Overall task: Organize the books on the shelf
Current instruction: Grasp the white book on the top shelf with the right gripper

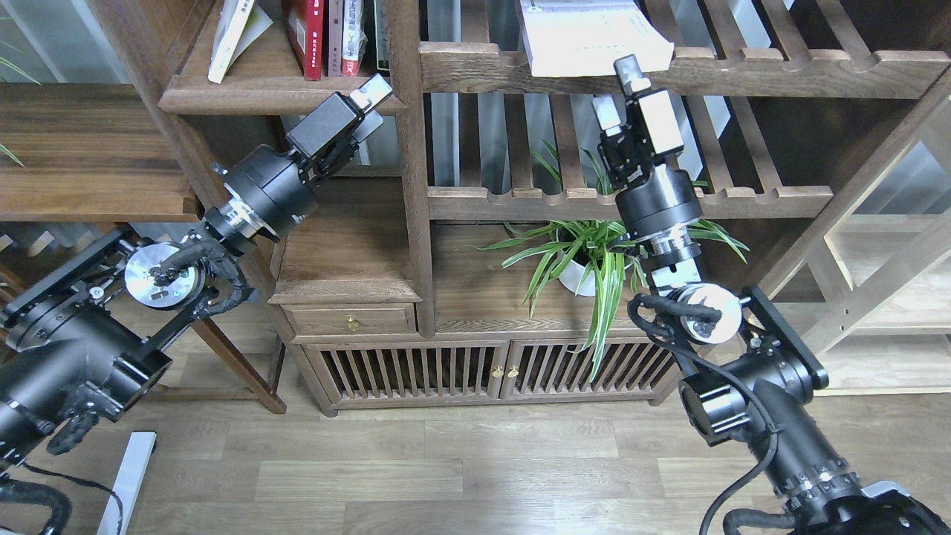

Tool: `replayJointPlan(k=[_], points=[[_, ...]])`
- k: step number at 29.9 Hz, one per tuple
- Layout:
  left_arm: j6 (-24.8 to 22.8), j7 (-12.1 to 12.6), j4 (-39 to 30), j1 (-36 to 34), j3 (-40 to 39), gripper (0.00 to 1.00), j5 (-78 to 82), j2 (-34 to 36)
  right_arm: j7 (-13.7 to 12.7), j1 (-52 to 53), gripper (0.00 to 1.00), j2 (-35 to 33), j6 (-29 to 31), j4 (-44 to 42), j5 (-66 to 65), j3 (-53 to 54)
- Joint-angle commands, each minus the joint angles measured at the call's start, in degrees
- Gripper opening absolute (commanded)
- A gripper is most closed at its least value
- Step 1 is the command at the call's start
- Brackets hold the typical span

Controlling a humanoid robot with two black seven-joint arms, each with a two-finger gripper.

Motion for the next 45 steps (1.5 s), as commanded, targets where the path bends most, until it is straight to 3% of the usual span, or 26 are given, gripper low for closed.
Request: replayJointPlan(k=[1, 20, 31, 42, 45], points=[[0.0, 0.0, 0.0, 0.0, -0.3, 0.98, 0.0, 0.0, 0.0, 0.7, 0.98, -0.1, 0.0, -0.2, 0.0, -0.9], [0.0, 0.1, 0.1, -0.7, -2.4, 0.98, 0.0, 0.4, 0.0, 5.7, 0.97, -0.4, -11.5, -0.4, 0.5, -0.6], [0.0, 0.1, 0.1, -0.7, -2.7, 0.98, 0.0, 0.5, 0.0, 7.2, 0.95, -5.1, -16.0, 0.0, 0.8, -0.8], [0.0, 0.0, 0.1, -0.5, -2.9, 0.98, 0.0, 1.3, 0.0, 8.1, 0.82, -5.0, -17.2, 1.5, 0.8, -1.2], [0.0, 0.0, 0.2, -0.5, -2.9, 0.98, 0.0, 1.3, 0.0, 8.1, 0.74, -5.1, -16.8, 1.7, 0.8, -1.2]])
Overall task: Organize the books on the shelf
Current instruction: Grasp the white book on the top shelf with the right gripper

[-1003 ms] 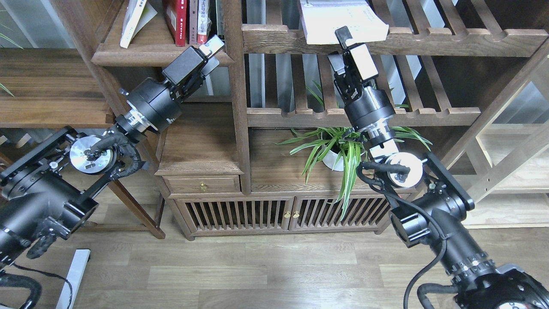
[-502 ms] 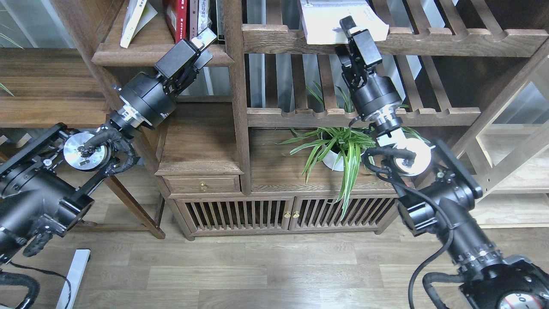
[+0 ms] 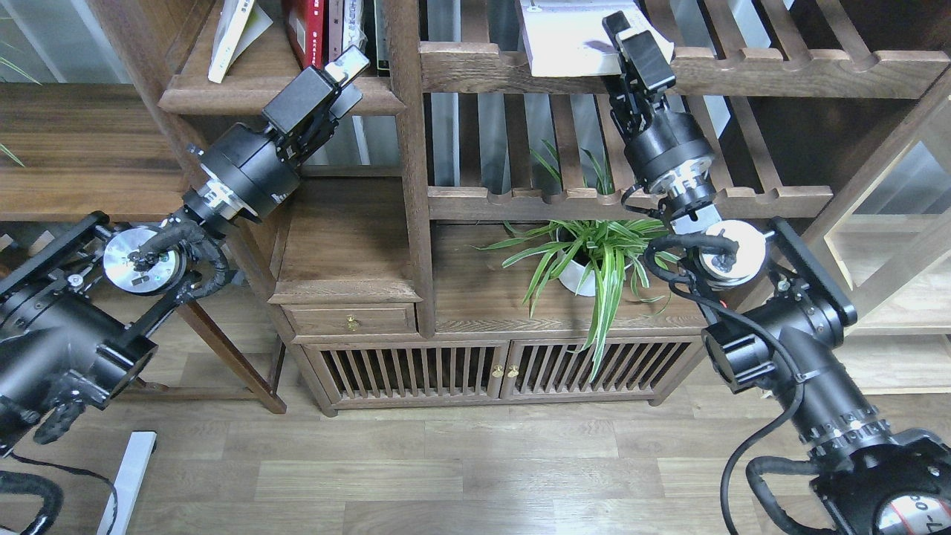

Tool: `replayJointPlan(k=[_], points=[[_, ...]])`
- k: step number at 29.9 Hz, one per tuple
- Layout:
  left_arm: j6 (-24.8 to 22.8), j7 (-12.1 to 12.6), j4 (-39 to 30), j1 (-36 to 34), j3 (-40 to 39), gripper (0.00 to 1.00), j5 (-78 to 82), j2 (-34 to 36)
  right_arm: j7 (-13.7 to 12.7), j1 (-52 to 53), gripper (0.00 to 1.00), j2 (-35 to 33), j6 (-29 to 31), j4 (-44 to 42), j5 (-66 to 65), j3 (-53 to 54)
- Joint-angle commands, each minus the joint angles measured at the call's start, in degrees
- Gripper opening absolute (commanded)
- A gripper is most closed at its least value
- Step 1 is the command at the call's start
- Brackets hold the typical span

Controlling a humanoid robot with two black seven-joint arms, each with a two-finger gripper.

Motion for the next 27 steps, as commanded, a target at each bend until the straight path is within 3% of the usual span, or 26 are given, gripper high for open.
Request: replayJointPlan(k=[1, 9, 14, 17, 23, 27], points=[[0.0, 0.1, 0.2, 0.0, 0.0, 0.98, 0.1, 0.0, 0.1, -0.1, 0.70, -0.4, 0.8, 0.4, 0.0, -0.1], [0.0, 0.1, 0.7, 0.0, 0.0, 0.98, 0.1, -0.1, 0.1, -0.1, 0.57, -0.4, 0.7, 0.4, -0.1, -0.1], [0.0, 0.1, 0.7, 0.0, 0.0, 0.98, 0.1, -0.2, 0.3, -0.4, 0.46, -0.4, 0.8, 0.3, -0.2, -0.1], [0.0, 0.1, 0.7, -0.1, 0.0, 0.98, 0.1, -0.2, 0.6, -0.6, 0.34, 0.0, 1.3, 0.4, -0.1, 0.5], [0.0, 0.1, 0.7, -0.4, 0.1, 0.98, 0.1, -0.2, 0.8, -2.5, 0.04, 0.0, 9.1, 0.0, -0.1, 1.5], [0.0, 0.1, 0.6, -0.5, 0.1, 0.98, 0.1, -0.2, 0.8, -4.6, 0.03, 0.0, 11.5, 0.0, -0.1, 2.2]])
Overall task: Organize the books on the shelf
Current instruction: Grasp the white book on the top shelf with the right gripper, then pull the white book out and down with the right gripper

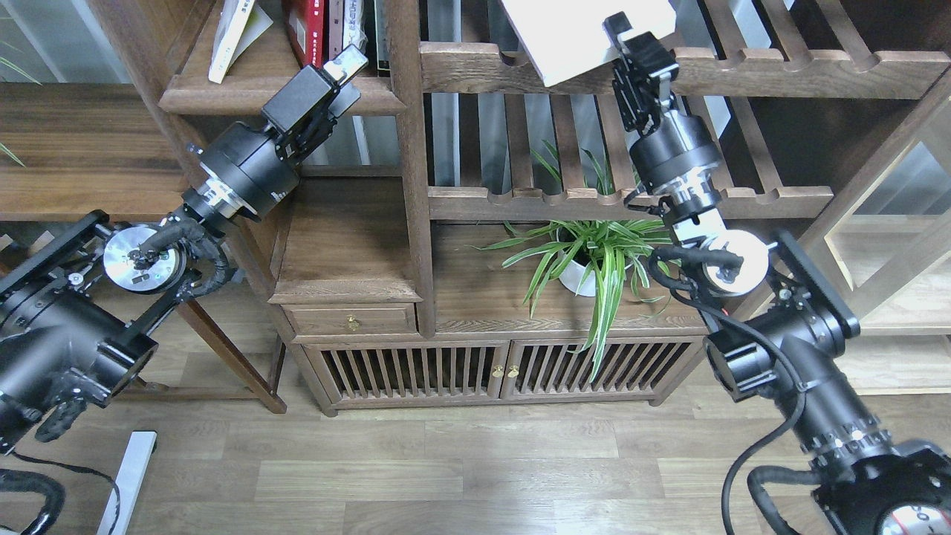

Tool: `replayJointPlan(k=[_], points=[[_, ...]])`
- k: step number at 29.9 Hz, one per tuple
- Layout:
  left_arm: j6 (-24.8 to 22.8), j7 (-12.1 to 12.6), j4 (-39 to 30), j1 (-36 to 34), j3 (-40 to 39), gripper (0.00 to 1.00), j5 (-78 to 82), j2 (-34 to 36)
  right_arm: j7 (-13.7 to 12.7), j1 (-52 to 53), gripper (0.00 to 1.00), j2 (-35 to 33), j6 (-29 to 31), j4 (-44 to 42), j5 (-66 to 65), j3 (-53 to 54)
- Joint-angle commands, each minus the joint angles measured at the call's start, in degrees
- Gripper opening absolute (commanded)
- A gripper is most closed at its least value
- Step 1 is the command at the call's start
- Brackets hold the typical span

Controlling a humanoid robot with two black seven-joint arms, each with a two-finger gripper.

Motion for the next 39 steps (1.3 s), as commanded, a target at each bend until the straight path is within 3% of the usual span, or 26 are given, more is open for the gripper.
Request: replayJointPlan(k=[1, 9, 30, 39], points=[[0.0, 0.0, -0.1, -0.1, 0.1, 0.98, 0.1, 0.0, 0.0, -1.7, 0.03, 0.0, 2.2, 0.0, 0.1, 0.9], [0.0, 0.0, -0.1, -0.7, 0.2, 0.98, 0.4, 0.0, 0.0, -4.3, 0.03, 0.5, 7.4, 0.3, 1.7, 4.8], [0.0, -0.1, 0.0, -1.2, -0.9, 0.98, -0.4, -6.0, 0.0, -14.2, 0.02, 1.9, 7.4, 10.5, 8.0, 3.9], [0.0, 1.0, 0.1, -2.9, 0.6, 0.90, -0.4, -12.9, 0.1, -16.6, 0.01, 3.0, 7.4, 11.6, 8.0, 3.2]])
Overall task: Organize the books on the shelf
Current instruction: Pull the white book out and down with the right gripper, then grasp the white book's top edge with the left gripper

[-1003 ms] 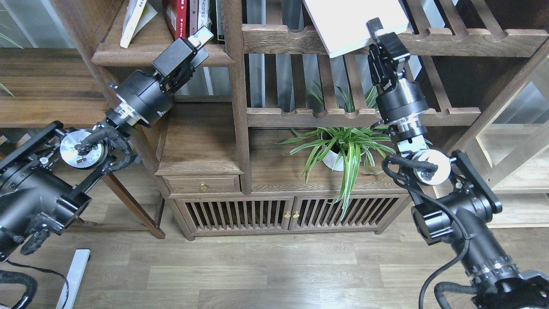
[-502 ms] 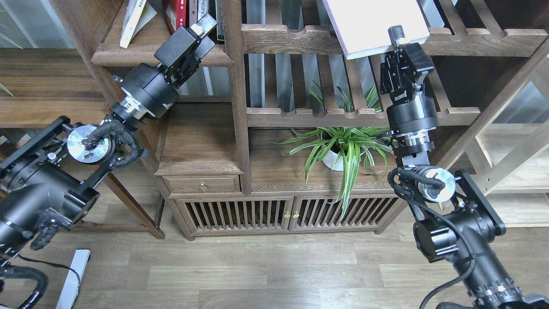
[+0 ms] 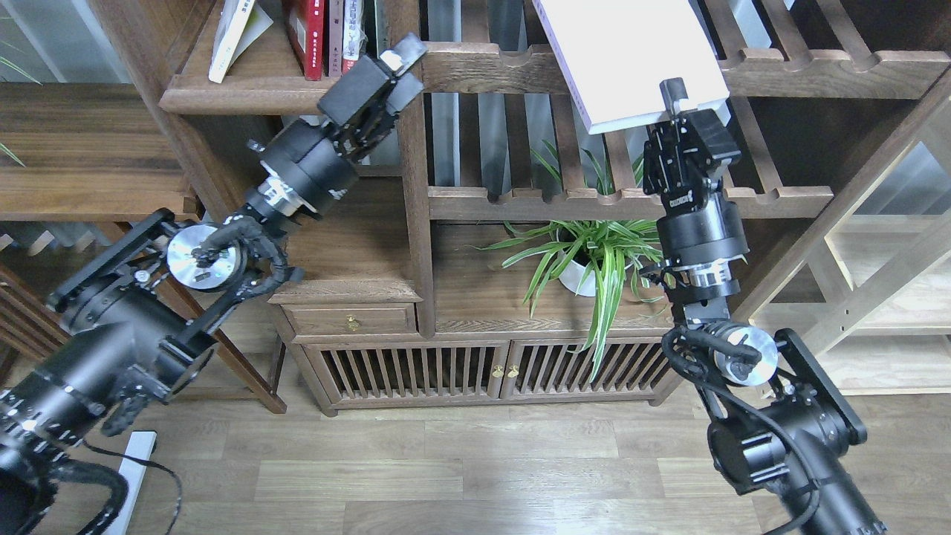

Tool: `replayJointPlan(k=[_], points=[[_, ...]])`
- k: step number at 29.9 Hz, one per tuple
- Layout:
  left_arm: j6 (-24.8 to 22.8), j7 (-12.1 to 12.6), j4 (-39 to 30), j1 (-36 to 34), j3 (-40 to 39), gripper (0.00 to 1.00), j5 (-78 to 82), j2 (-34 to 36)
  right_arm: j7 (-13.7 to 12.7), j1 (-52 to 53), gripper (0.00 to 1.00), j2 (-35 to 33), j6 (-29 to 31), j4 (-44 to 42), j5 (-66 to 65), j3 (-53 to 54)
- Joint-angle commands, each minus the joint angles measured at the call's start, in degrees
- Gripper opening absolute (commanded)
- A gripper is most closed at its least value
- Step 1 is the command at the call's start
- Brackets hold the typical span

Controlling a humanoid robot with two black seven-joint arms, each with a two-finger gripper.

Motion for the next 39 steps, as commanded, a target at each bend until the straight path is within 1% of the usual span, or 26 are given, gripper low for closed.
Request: replayJointPlan(k=[1, 2, 3, 10, 14, 19, 21, 28, 36, 37, 39], points=[[0.0, 1.7, 0.0, -1.0, 0.5, 0.90, 0.0, -3.7, 0.1, -0.3, 0.01, 0.2, 0.0, 0.1, 0.0, -0.7], [0.0, 2.9, 0.1, -1.4, 0.4, 0.91, 0.1, -5.4, 0.1, -0.5, 0.01, 0.1, 0.0, 0.0, 0.0, -1.0], [0.0, 3.6, 0.2, -1.6, 0.3, 0.91, 0.1, -6.5, 0.1, -0.7, 0.01, 0.1, 0.0, 0.1, 0.0, -0.9], [0.0, 6.8, 2.0, -2.5, 0.3, 0.90, 0.5, -6.8, 0.1, -0.8, 0.01, 0.2, 0.0, 0.3, 0.0, -0.6], [0.3, 6.9, 2.6, -3.6, -0.5, 0.89, 0.5, -6.4, 0.1, -0.8, 0.01, 0.2, 0.0, 0.3, 0.0, -0.6], [3.1, 6.9, 3.1, -3.6, -0.8, 0.89, 0.6, -5.3, 0.2, -0.8, 0.01, 1.5, 0.0, 0.3, 0.0, -0.9], [4.2, 7.0, 4.2, -3.8, -0.8, 0.87, 0.5, -5.3, 0.2, -0.7, 0.02, 1.6, 0.0, 0.3, 0.0, -1.0], [7.9, 7.0, 6.7, -5.6, -0.8, 0.88, 0.0, -5.7, 0.2, -0.3, 0.02, 1.7, 0.0, 0.3, 0.0, -1.0], [8.2, 7.1, 11.4, -9.3, -1.1, 0.89, -1.2, -6.8, 0.1, 0.5, 0.02, 4.2, 0.0, 0.3, -0.2, -2.6], [8.2, 7.5, 11.4, -9.6, -1.1, 0.88, -1.9, -6.8, 0.1, 0.5, 0.02, 4.2, 0.0, 0.3, -0.2, -3.2], [8.3, 9.7, 11.6, -9.9, -1.1, 0.87, -2.9, -6.8, 0.1, 0.6, 0.02, 4.4, 0.0, 0.3, -0.2, -4.3]])
